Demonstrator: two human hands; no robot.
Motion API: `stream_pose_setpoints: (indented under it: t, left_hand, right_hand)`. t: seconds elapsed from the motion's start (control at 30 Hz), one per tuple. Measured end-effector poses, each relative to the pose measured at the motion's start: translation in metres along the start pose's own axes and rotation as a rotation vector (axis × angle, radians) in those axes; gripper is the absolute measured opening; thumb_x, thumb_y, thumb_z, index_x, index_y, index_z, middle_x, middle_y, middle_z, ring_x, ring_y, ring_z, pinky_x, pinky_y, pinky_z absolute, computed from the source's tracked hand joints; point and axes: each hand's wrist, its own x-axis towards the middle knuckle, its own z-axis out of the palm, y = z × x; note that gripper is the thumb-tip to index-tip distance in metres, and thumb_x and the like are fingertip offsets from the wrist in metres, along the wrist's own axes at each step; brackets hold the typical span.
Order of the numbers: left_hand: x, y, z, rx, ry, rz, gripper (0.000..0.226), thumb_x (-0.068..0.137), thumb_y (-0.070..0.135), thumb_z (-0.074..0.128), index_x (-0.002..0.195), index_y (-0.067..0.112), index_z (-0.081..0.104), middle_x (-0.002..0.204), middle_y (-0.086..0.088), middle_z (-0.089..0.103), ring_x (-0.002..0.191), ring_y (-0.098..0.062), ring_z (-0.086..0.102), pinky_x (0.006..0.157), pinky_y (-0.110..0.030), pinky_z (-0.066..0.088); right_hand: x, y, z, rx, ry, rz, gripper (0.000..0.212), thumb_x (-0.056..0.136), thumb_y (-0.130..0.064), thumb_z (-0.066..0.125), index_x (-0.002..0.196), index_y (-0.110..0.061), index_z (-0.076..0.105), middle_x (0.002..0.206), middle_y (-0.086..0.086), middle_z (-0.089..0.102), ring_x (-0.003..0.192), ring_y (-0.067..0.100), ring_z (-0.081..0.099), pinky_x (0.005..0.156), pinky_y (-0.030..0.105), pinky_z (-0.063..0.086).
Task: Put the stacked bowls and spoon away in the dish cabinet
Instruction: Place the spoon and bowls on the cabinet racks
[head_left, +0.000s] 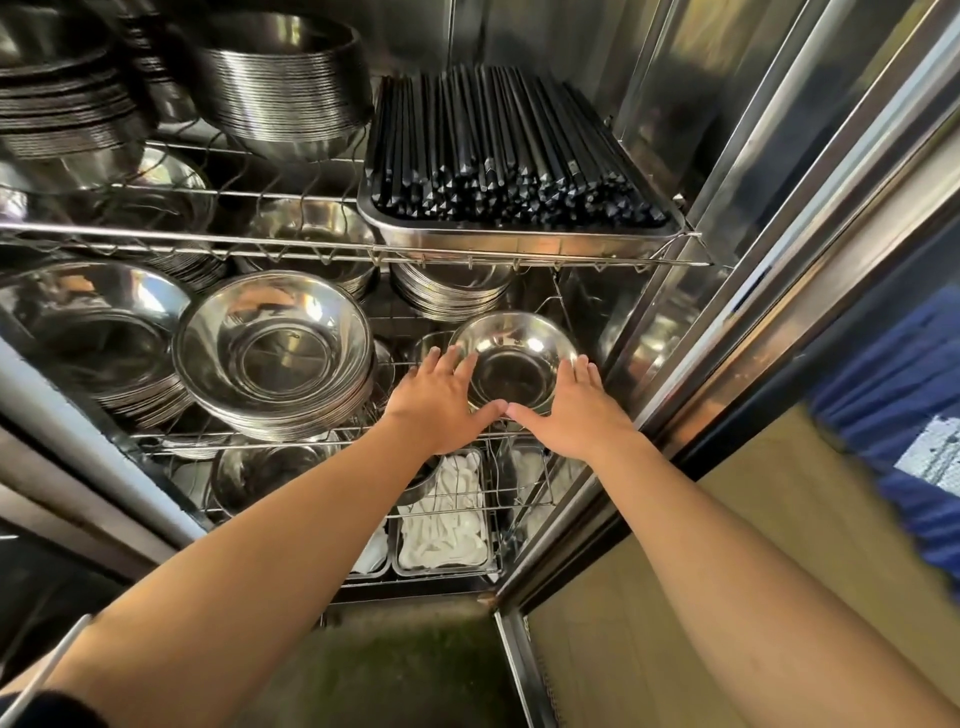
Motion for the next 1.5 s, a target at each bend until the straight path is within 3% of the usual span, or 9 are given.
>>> stream_pose_setpoints:
  t: [0.43,0.83,1.5]
  left_hand:
    - [-0.005,-0.007,0.007,0.002,-0.011,-0.029,0.099,0.08,0.083,-0.004,0.158,0.021,-0.001,0.165,-0.002,-0.003,0.15,-0.024,-0.004,0.119,-0.048,0.016]
    - [-0.022,-0.016,0.008,-0.039,-0.015,-0.061,0.097,0.085,0.08,0.005,0.158,0.017,0.0,0.165,-0.007,-0.002,0.15,-0.023,-0.003,0.119,-0.043,0.012]
    - [-0.043,-0.034,0.01,-0.085,-0.007,-0.134,0.099,0.085,0.08,0.011,0.157,0.013,0.003,0.164,-0.014,0.008,0.147,-0.033,0.018,0.115,-0.047,0.023]
  right_hand:
    - [-0.002,-0.004,-0.002,-0.011,-0.066,-0.019,0.142,0.064,-0.095,0.049,0.16,-0.007,-0.007,0.168,0.012,-0.012,0.155,0.025,-0.011,0.121,0.048,0.019]
    - [-0.006,-0.018,0.003,-0.021,-0.068,-0.052,0.145,0.062,-0.096,0.049,0.16,-0.005,-0.006,0.169,0.013,-0.011,0.155,0.027,-0.009,0.122,0.048,0.015]
    - [-0.016,-0.046,0.006,-0.027,-0.107,-0.117,0.147,0.061,-0.099,0.046,0.159,-0.003,-0.007,0.169,0.015,-0.01,0.155,0.027,-0.009,0.122,0.047,0.012]
